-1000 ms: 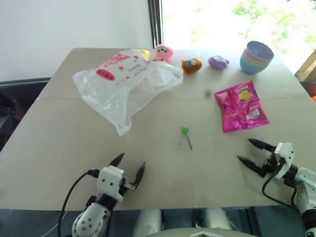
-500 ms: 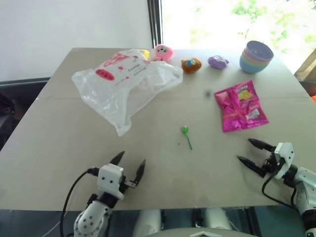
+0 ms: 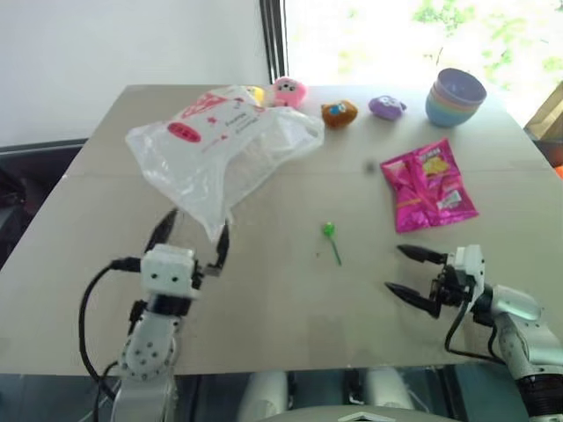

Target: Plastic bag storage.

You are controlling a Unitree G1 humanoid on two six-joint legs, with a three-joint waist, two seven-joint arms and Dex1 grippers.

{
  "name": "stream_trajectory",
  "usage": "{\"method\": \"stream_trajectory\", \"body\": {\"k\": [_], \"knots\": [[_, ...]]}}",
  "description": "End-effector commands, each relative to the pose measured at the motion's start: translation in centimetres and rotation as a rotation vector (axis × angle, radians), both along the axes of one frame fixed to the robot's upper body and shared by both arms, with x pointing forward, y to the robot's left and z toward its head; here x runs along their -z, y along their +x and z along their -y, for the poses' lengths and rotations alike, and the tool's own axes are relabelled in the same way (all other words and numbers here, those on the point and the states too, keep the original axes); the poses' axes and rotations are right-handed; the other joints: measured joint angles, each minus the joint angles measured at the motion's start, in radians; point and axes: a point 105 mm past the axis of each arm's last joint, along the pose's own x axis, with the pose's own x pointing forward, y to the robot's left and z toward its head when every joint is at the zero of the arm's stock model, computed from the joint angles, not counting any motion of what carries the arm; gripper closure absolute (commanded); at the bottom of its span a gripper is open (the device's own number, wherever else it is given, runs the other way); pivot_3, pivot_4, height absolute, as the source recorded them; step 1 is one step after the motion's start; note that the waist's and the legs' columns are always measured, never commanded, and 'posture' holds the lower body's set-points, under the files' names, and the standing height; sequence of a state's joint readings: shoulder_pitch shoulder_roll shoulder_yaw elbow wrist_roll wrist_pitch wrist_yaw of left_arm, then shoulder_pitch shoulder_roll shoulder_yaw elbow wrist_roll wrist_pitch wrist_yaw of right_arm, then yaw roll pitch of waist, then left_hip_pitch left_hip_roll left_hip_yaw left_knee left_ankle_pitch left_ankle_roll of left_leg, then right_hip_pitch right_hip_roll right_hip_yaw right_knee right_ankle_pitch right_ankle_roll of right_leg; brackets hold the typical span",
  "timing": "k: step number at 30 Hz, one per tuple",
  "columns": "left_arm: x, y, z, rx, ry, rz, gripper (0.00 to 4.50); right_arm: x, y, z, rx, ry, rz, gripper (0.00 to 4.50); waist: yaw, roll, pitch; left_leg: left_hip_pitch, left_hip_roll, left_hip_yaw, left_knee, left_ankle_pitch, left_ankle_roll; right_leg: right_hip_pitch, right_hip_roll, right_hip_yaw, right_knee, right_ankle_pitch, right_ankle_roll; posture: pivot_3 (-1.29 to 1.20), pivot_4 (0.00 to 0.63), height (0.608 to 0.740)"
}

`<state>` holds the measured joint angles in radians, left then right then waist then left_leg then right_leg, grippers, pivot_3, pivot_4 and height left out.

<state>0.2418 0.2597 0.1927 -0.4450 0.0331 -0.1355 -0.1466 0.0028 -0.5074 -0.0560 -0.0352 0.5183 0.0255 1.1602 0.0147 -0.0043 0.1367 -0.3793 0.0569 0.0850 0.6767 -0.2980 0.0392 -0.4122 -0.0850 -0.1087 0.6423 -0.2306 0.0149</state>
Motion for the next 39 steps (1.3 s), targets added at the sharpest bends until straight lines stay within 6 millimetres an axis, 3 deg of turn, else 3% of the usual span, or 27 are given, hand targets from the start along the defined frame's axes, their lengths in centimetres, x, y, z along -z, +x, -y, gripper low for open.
{"method": "stream_trajectory", "body": {"k": [1, 9, 13, 22, 26, 30, 32, 33, 34, 36, 39], "knots": [[0.5, 1.2, -0.8, -0.048, 0.002, -0.021, 0.25, -2.5, 0.3, -1.9, -0.035, 0.020, 0.032, 0.00, 0.001, 0.000, 0.000, 0.000, 0.000, 0.000, 0.000, 0.000, 0.000, 0.000, 0.000, -0.001, 0.000, 0.000, 0.000, 0.00, 0.150, 0.740], [1.3, 3.1, 0.6, 0.022, 0.044, -0.035, 0.25, -4.1, 0.7, -2.7, -0.014, 0.033, 0.066, 0.00, 0.001, -0.004, 0.004, -0.002, -0.001, -0.002, 0.002, 0.000, 0.000, 0.000, 0.000, -0.002, 0.000, 0.000, 0.000, 0.00, 0.150, 0.740], [1.6, 3.8, 0.2, 0.002, 0.104, -0.027, 0.25, -3.7, 0.6, -2.4, 0.004, 0.022, 0.069, 0.00, 0.001, -0.003, 0.004, -0.001, -0.001, -0.001, 0.002, 0.000, 0.000, 0.000, 0.001, -0.002, 0.000, 0.000, 0.000, 0.00, 0.150, 0.740], [2.4, 4.8, -1.9, -0.086, 0.033, -0.040, 0.25, -3.9, 0.7, -2.5, 0.008, 0.028, 0.100, 0.00, 0.000, -0.004, 0.005, -0.001, -0.001, -0.002, 0.002, 0.000, 0.000, 0.000, 0.000, -0.002, 0.000, 0.000, 0.000, 0.00, 0.150, 0.740], [2.2, 4.8, -1.8, -0.083, 0.022, -0.022, 0.98, -3.6, 0.9, -2.6, 0.005, 0.013, 0.100, 0.00, 0.000, -0.004, 0.005, -0.001, -0.001, -0.001, 0.002, 0.000, 0.000, 0.000, 0.000, -0.002, 0.000, 0.000, 0.000, 0.00, 0.150, 0.740], [1.9, 4.5, -2.0, -0.100, 0.001, 0.009, 2.72, -3.2, 1.4, -4.1, -0.003, -0.025, 0.101, 0.00, -0.001, -0.004, 0.005, -0.001, -0.001, -0.001, 0.002, 0.000, 0.000, 0.000, 0.000, -0.002, 0.000, 0.000, 0.000, 0.00, 0.150, 0.740], [1.8, 4.4, -2.0, -0.107, -0.010, 0.018, 3.44, -3.1, 1.6, -4.5, -0.004, -0.028, 0.098, 0.00, -0.001, -0.003, 0.005, -0.001, -0.001, -0.001, 0.002, 0.000, -0.001, 0.000, 0.001, -0.002, 0.001, 0.000, 0.000, 0.00, 0.150, 0.740], [1.8, 4.4, -2.1, -0.111, -0.018, 0.020, 3.53, -3.1, 1.6, -4.8, -0.006, -0.034, 0.093, 0.00, -0.001, -0.003, 0.005, -0.001, -0.001, -0.001, 0.002, 0.000, -0.001, 0.000, 0.001, -0.002, 0.001, 0.000, 0.000, 0.00, 0.150, 0.740], [1.8, 4.3, -2.1, -0.113, -0.023, 0.023, 4.17, -2.8, 1.9, -5.2, 0.004, -0.054, 0.080, 0.00, -0.001, -0.003, 0.005, -0.001, -0.001, -0.001, 0.002, 0.000, -0.001, 0.000, 0.001, -0.002, 0.001, 0.000, 0.000, 0.00, 0.150, 0.740], [1.7, 4.1, -2.1, -0.112, -0.037, 0.030, 4.45, -2.0, 2.8, -6.6, 0.022, -0.116, 0.039, 0.00, -0.003, -0.003, 0.005, -0.001, -0.001, -0.001, 0.002, 0.000, -0.001, 0.000, 0.001, -0.002, 0.001, 0.000, 0.000, 0.00, 0.150, 0.740], [1.4, 3.7, -2.1, -0.119, -0.063, 0.042, 4.45, -0.7, 4.1, -8.1, 0.074, -0.229, -0.045, 0.00, -0.006, -0.003, 0.005, -0.001, 0.000, 0.000, 0.003, 0.000, -0.001, 0.000, 0.000, -0.001, 0.001, 0.000, 0.000, 0.00, 0.150, 0.740]]}}
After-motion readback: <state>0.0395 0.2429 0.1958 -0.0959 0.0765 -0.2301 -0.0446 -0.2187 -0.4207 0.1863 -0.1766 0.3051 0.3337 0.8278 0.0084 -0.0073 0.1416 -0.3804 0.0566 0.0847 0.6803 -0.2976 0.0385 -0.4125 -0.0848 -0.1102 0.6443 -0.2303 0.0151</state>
